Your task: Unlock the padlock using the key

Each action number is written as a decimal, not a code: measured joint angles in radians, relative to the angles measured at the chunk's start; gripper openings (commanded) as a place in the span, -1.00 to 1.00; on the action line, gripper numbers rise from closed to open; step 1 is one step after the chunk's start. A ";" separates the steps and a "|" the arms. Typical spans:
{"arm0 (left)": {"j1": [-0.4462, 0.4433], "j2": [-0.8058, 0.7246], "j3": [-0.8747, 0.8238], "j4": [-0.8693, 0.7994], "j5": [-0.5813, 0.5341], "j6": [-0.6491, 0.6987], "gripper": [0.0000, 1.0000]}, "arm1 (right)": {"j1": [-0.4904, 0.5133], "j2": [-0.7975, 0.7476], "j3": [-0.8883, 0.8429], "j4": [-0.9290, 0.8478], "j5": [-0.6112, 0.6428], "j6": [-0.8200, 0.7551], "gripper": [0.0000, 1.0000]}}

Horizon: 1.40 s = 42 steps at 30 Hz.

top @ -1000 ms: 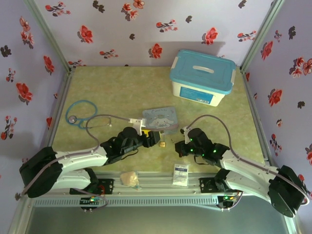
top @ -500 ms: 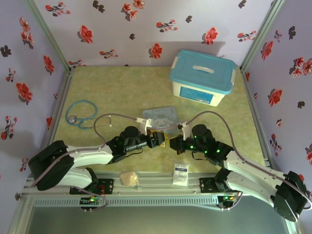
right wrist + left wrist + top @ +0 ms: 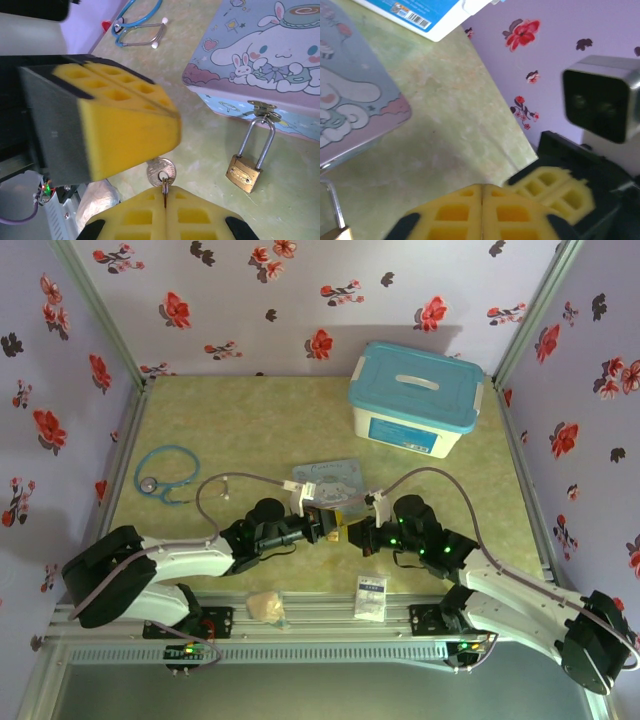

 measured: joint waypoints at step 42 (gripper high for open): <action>0.076 -0.196 -0.064 0.249 -0.011 -0.054 -1.00 | -0.061 0.354 -0.106 1.184 -0.173 0.599 -0.37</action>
